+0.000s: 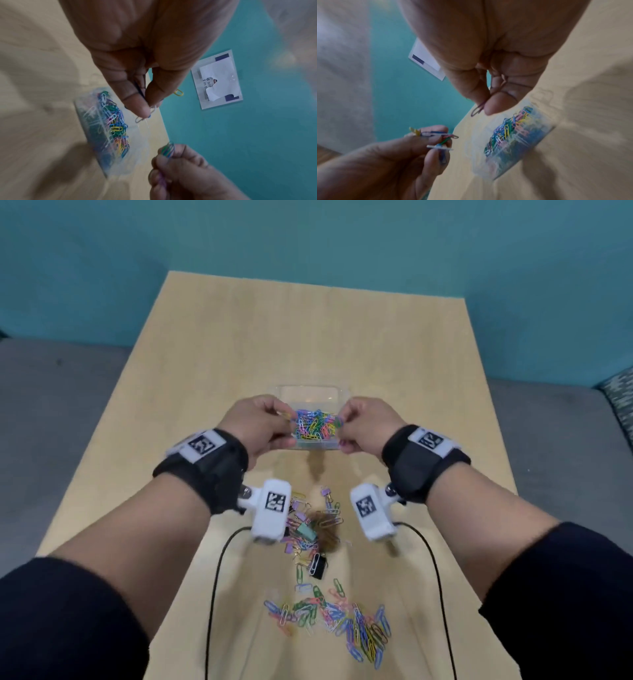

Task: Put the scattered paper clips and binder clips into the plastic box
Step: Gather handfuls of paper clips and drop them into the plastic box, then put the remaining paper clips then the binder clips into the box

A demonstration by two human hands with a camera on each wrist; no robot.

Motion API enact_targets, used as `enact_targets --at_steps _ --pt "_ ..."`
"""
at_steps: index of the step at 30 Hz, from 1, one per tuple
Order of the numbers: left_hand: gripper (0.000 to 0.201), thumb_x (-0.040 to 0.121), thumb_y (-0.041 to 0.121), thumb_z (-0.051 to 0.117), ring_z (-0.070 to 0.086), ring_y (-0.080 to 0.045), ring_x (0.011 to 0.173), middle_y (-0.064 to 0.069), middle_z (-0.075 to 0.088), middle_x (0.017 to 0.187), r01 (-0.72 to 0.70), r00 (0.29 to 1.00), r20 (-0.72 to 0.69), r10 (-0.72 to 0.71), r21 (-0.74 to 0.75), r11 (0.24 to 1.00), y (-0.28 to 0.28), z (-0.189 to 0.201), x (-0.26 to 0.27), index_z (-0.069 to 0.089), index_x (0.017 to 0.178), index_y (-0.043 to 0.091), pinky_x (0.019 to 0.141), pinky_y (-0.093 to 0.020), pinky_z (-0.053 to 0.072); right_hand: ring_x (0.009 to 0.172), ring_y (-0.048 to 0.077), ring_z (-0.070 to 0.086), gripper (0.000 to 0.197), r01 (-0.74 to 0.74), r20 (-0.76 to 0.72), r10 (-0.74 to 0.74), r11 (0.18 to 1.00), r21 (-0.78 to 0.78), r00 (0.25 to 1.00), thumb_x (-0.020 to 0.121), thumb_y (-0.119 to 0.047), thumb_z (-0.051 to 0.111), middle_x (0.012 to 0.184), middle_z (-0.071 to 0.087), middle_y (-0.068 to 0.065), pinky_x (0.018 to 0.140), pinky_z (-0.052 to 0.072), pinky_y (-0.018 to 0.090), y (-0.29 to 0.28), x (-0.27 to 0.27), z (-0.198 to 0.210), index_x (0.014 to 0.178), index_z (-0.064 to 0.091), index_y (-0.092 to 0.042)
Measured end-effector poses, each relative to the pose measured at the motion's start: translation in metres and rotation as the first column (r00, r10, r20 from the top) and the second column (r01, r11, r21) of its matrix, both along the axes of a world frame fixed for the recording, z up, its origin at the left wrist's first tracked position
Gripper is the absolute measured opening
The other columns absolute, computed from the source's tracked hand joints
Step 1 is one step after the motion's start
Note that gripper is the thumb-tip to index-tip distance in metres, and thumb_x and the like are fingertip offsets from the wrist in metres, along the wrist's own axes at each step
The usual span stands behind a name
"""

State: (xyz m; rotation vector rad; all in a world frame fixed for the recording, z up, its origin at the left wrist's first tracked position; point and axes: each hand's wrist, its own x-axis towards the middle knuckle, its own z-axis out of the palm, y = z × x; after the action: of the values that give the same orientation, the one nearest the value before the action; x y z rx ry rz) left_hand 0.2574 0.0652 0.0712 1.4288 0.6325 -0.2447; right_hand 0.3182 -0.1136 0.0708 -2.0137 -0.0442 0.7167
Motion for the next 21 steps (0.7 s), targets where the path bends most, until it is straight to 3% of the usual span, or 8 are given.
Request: enact_targets --at_steps 3,5,8,11,14,17,19,21 --pt "0.021 0.082 -0.013 0.058 0.061 -0.022 0.061 -0.010 0.054 0.079 0.018 1.000 0.017 -0.020 0.110 0.994 -0.007 -0.004 0.023 0.062 0.078 0.008 0.054 -0.022 0.057 0.056 0.024 0.062 0.020 0.044 0.027 -0.044 0.999 -0.019 0.999 0.083 0.006 0.061 0.069 0.055 0.009 0.072 0.059 0.047 0.017 0.016 0.001 0.076 0.055 -0.011" --pt "0.027 0.081 -0.015 0.056 0.062 -0.025 0.072 -0.010 0.052 0.089 0.028 0.999 0.023 -0.031 0.138 0.990 -0.008 -0.007 0.025 0.064 0.086 0.010 0.059 -0.023 0.058 0.074 0.028 0.065 0.009 0.059 0.016 -0.059 0.998 -0.004 0.998 0.086 -0.004 0.063 0.079 0.057 0.007 0.080 0.057 0.048 0.016 0.017 0.000 0.094 0.062 -0.009" --pt "0.032 0.082 -0.013 0.053 0.060 -0.024 0.087 -0.010 0.053 0.103 -0.005 0.998 0.068 -0.006 0.167 0.986 0.003 -0.012 0.006 0.064 0.093 0.014 0.070 -0.027 0.059 0.093 0.030 0.063 0.027 0.025 0.105 -0.014 0.994 -0.110 0.994 0.088 -0.018 0.062 0.100 0.062 0.009 0.083 0.055 0.049 -0.008 0.002 -0.003 0.113 0.062 -0.008" --pt "0.031 0.083 -0.006 0.056 0.061 -0.021 0.079 -0.004 0.063 0.100 0.034 0.994 0.086 -0.067 0.341 0.940 0.018 -0.021 -0.047 0.067 0.090 0.023 0.077 -0.036 0.057 0.074 0.021 0.060 0.009 -0.084 0.195 0.114 0.984 -0.157 0.974 0.086 -0.015 0.062 0.079 0.064 0.000 0.077 0.053 0.047 -0.051 -0.045 -0.012 0.093 0.065 -0.012" --pt "0.022 0.080 0.005 0.060 0.059 -0.010 0.068 0.013 0.067 0.076 0.195 0.977 0.003 -0.214 0.401 0.895 0.021 -0.035 -0.119 0.068 0.086 0.025 0.071 -0.030 0.050 0.054 0.001 0.049 0.013 -0.310 0.030 0.325 0.923 -0.230 0.945 0.084 -0.014 0.061 0.057 0.057 -0.011 0.061 0.044 0.029 -0.097 -0.115 -0.028 0.074 0.059 -0.022" --pt "0.025 0.084 0.008 0.060 0.060 0.002 0.079 0.016 0.067 0.086 0.422 0.896 -0.145 -0.419 0.568 0.707 0.007 -0.054 -0.184 0.066 0.089 0.031 0.075 -0.020 0.044 0.058 -0.003 0.047 0.017 -0.536 -0.099 0.536 0.779 -0.324 0.838 0.084 -0.019 0.059 0.060 0.050 -0.011 0.059 0.036 0.018 -0.123 -0.179 -0.041 0.069 0.053 -0.024" --pt "0.024 0.083 0.006 0.059 0.062 -0.006 0.087 0.011 0.066 0.094 0.457 0.863 -0.155 -0.482 0.648 0.609 -0.004 -0.065 -0.215 0.068 0.092 0.026 0.079 -0.018 0.044 0.056 0.002 0.042 0.017 -0.599 -0.195 0.568 0.730 -0.328 0.799 0.084 -0.021 0.055 0.058 0.045 -0.010 0.058 0.033 0.019 -0.125 -0.208 -0.047 0.068 0.049 -0.022" --pt "0.023 0.081 0.004 0.060 0.062 -0.010 0.085 0.010 0.063 0.092 0.457 0.841 -0.128 -0.525 0.686 0.566 -0.015 -0.074 -0.233 0.068 0.091 0.023 0.076 -0.014 0.040 0.056 0.007 0.039 0.013 -0.591 -0.224 0.547 0.757 -0.278 0.806 0.082 -0.022 0.052 0.059 0.046 -0.007 0.060 0.037 0.028 -0.116 -0.225 -0.051 0.071 0.047 -0.017"
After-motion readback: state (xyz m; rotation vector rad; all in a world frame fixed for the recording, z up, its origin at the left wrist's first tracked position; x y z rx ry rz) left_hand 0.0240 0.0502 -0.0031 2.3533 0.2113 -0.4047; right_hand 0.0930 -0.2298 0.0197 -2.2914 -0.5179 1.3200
